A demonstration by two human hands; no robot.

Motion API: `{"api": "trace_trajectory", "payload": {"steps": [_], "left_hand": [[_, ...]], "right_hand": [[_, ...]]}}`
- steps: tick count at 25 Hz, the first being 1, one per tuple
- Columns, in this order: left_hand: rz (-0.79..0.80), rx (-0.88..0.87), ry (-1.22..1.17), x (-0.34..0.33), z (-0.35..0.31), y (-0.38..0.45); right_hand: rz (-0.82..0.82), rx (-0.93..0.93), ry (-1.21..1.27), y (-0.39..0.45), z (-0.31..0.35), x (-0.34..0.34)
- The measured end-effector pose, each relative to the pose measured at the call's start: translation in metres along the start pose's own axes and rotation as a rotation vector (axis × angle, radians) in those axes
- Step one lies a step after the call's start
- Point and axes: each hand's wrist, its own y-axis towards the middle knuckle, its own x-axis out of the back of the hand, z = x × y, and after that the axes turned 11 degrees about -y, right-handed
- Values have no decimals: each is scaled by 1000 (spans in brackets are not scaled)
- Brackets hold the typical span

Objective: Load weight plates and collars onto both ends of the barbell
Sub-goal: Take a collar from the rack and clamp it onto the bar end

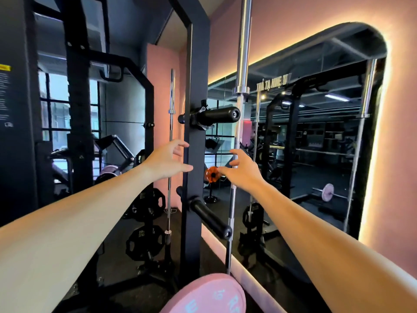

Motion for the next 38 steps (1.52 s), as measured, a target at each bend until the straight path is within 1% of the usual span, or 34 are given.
{"api": "trace_trajectory", "payload": {"steps": [4, 8, 11, 14, 17, 20, 24, 27, 30, 32, 36, 38], "left_hand": [[-36, -25, -5, -10, 22, 64], [-73, -77, 9, -12, 33, 125], [-92, -145, -3, -13, 34, 165], [-90, -191, 3, -14, 32, 191], [-56, -273, 4, -19, 32, 202], [-79, -316, -26, -22, 30, 199], [-62, -287, -80, -26, 13, 179], [-38, -271, -66, -27, -9, 156], [-19, -257, -80, -31, -35, 127], [-38, -258, -87, -38, -56, 106], [-17, -235, -209, -51, -94, 56], [-27, -252, -214, -53, -105, 33]], "right_hand": [[-27, 5, 23, 60, -12, -20], [-44, 6, 79, 118, -9, -31], [-82, 39, 186, 156, 1, -39], [-134, 84, 267, 179, 11, -48], [-96, 94, 368, 190, 18, -54], [-85, 99, 467, 187, 23, -57], [-108, 62, 599, 170, 29, -43], [-142, 40, 625, 146, 30, -22], [-165, 24, 617, 114, 31, 0], [-177, 30, 562, 89, 32, 18], [-225, 44, 482, 34, 32, 59], [-234, 65, 448, 7, 32, 73]]}}
